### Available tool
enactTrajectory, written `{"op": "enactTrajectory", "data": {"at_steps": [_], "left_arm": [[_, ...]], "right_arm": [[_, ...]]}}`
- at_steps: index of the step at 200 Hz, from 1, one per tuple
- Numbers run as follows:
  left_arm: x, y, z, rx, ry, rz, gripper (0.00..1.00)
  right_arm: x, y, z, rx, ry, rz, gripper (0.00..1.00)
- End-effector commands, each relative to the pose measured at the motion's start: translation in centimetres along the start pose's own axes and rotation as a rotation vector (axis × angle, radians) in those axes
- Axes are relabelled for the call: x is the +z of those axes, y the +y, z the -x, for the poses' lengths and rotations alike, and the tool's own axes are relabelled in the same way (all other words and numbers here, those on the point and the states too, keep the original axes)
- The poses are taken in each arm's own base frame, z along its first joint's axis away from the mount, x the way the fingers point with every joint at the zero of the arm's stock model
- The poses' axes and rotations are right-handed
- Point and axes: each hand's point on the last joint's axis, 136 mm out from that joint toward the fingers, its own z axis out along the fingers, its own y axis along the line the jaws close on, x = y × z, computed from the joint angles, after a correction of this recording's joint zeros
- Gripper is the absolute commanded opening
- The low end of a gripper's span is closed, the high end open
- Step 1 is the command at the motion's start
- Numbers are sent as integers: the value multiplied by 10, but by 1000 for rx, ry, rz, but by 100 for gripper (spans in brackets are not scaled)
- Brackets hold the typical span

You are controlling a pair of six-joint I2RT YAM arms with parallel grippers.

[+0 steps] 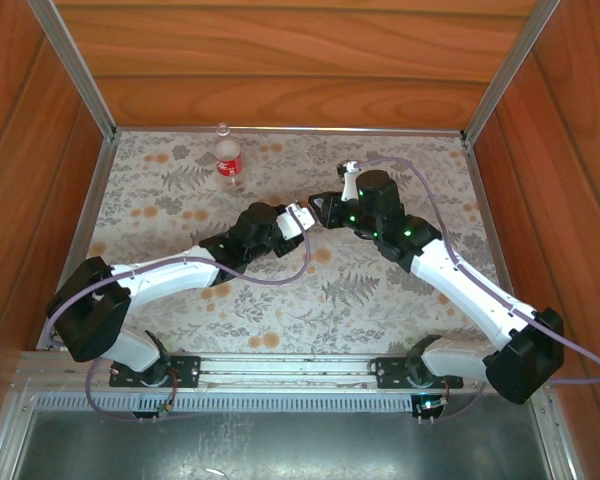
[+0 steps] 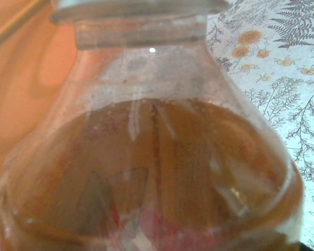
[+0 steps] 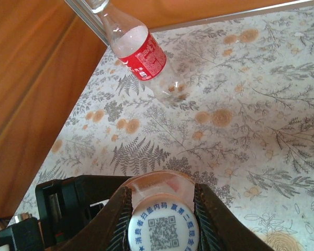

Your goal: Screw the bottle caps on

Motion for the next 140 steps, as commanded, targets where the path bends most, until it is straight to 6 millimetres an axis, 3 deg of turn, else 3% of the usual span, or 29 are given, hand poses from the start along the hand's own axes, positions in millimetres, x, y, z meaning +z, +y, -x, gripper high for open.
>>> {"op": "enactTrajectory", "data": {"at_steps": [1, 20, 36, 50, 92, 118, 140], "left_arm": [[-18, -38, 35, 59, -157, -190, 49], [-24, -33, 29, -74, -167, -265, 47], [-28, -33, 29, -139, -181, -322, 47], [-34, -38, 33, -178, -199, -383, 46], [-70, -65, 55, -242, -303, -691, 46], [-101, -81, 69, -198, -386, -856, 46], [-113, -82, 71, -148, -424, -854, 47]], "right_arm": [[-10, 5, 29, -109, -117, 23, 20], [-31, 45, 31, -325, -128, 218, 39], [-45, 56, 32, -414, -120, 263, 57], [-55, 62, 31, -470, -112, 300, 65], [-106, 114, -2, -659, -50, 691, 59], [-120, 120, -12, -700, -22, 754, 60], [-122, 120, -16, -705, -8, 771, 59]]}}
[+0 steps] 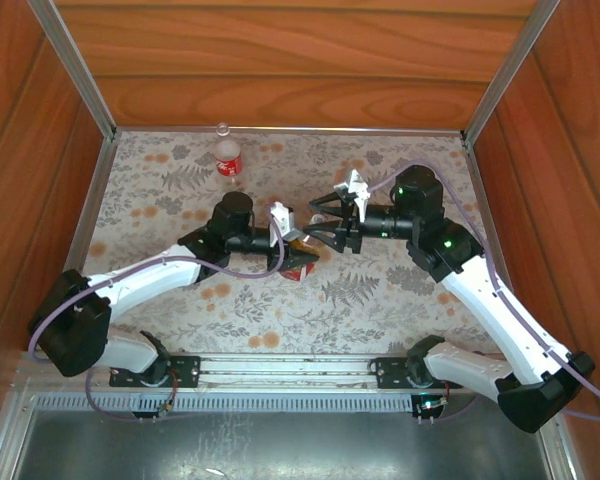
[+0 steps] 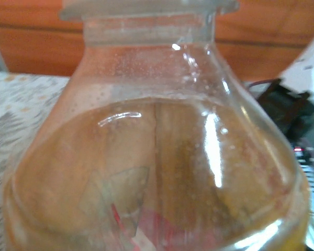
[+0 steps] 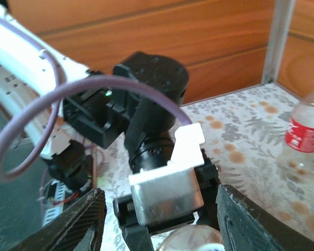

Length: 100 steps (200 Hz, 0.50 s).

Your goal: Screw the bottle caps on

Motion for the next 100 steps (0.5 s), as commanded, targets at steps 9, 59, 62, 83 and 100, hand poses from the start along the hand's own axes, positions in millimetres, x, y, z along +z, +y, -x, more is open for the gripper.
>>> {"op": "enactTrajectory", "data": {"at_steps": [9, 59, 62, 83, 100], "left_arm": [[-13, -34, 17, 64, -62, -144, 47], [-16, -33, 19, 86, -66, -117, 47], [-16, -32, 19, 86, -66, -112, 47], [-16, -16, 21, 94, -55, -13, 47], [-17, 13, 21, 102, -30, 165, 47]], "right_arm": [[-5, 21, -4, -36, 16, 116, 58], [-1, 21, -5, -17, 9, 134, 32], [-1, 20, -5, -15, 9, 134, 28], [1, 13, -7, 2, 12, 103, 14], [4, -7, -9, 33, 18, -5, 9]]}}
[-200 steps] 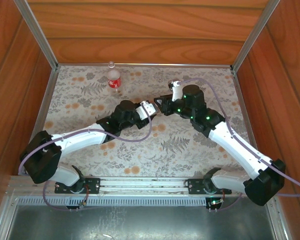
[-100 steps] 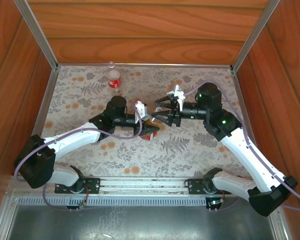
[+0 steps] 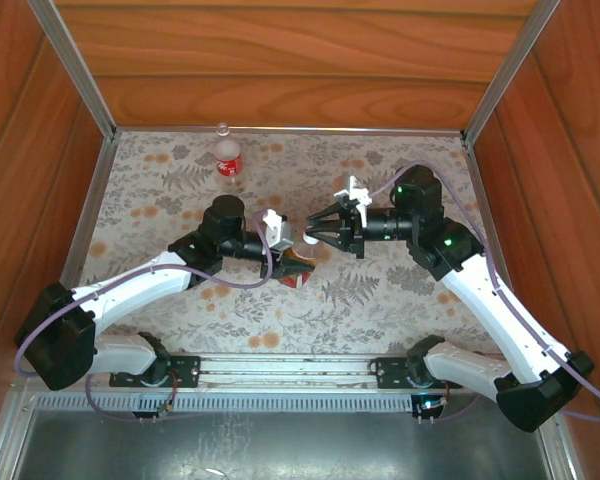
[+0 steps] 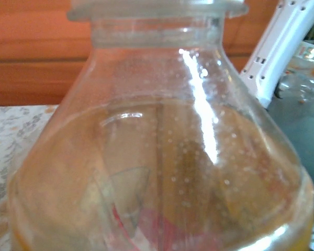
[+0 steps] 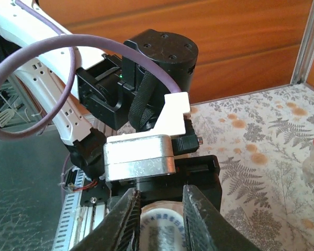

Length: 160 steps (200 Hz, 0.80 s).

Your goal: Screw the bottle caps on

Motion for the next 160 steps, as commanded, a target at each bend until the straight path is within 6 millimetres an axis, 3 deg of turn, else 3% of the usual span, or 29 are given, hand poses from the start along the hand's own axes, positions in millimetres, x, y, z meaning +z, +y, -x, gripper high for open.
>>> {"op": "enactTrajectory", "data": {"at_steps": [1, 17, 29, 51, 87, 103, 127, 140, 160], "left_arm": [[-5, 33, 7, 44, 16, 212, 47], [-8, 52, 6, 69, 39, 318, 47], [-7, 52, 10, 95, 37, 314, 47], [-3, 43, 13, 110, 24, 252, 47], [0, 12, 10, 85, -5, 76, 47], [0, 1, 11, 71, -18, 23, 47], [-1, 4, 11, 74, -15, 47, 47], [-3, 15, 12, 80, -6, 113, 47], [-7, 39, 16, 99, 12, 259, 47]], "right_arm": [[2, -21, -4, 49, 6, -100, 8], [3, -41, -13, 90, 34, -196, 10], [4, -49, -20, 106, 60, -228, 25], [3, -48, -17, 96, 29, -232, 47], [-2, -51, -16, 81, 33, -268, 56], [1, -46, -16, 86, 39, -227, 54], [5, -33, -14, 89, 31, -142, 30], [6, -32, -14, 96, 30, -129, 20], [5, -42, -15, 121, 30, -186, 14]]}}
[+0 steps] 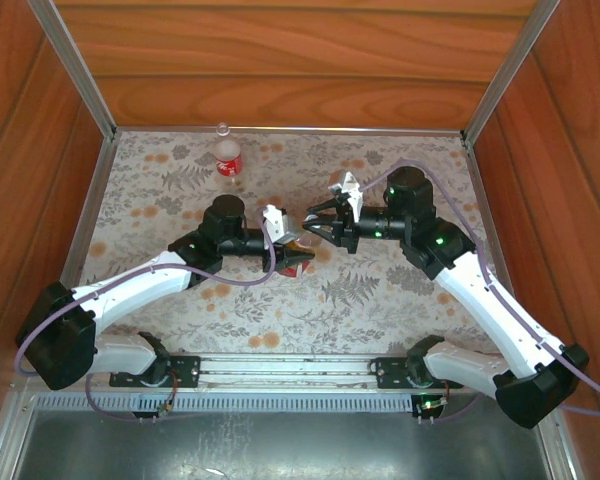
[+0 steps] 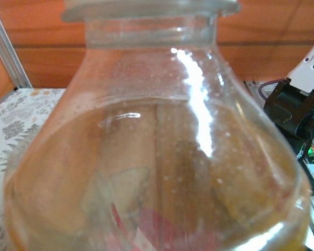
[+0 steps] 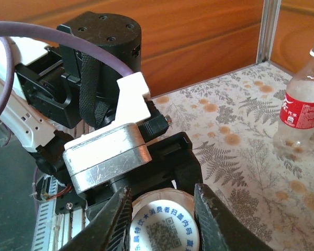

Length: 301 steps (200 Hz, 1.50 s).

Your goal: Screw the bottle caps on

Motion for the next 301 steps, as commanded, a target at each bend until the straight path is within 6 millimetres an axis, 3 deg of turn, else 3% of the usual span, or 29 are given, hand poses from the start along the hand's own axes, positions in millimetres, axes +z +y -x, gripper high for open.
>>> {"op": "enactTrajectory", "data": {"at_steps": [1, 29, 51, 68, 105, 119, 141, 156, 180, 202, 255, 301], "left_arm": [[-5, 17, 24, 83, -35, 118, 47], [-3, 65, 27, 130, 35, 431, 47], [1, 91, 28, 214, 102, 645, 47], [5, 102, 27, 254, 135, 727, 47], [4, 105, 15, 297, 190, 772, 47], [-3, 105, 4, 270, 190, 752, 47], [-9, 91, -13, 139, 115, 567, 47], [-11, 74, -18, 88, 73, 443, 47], [-15, 52, -18, 80, 38, 328, 47], [-18, 40, -12, 63, 2, 252, 47], [-15, 40, -10, 46, -4, 233, 48], [-14, 45, -11, 38, 1, 251, 48]], "right_arm": [[0, -11, 2, 33, -5, -48, 14], [3, -57, 4, 172, -89, -264, 9], [10, -91, -10, 343, -116, -405, 7], [13, -115, -28, 465, -104, -556, 4], [2, -134, -45, 600, -37, -716, 5], [-2, -130, -37, 587, -49, -705, 17], [2, -106, -7, 442, -105, -554, 57], [-5, -94, 8, 346, -142, -517, 69], [-3, -60, 21, 164, -140, -355, 71], [4, -34, 21, 101, -98, -213, 71], [22, -31, 2, 120, -35, -142, 71], [33, -24, -10, 145, 4, -77, 56]]}}
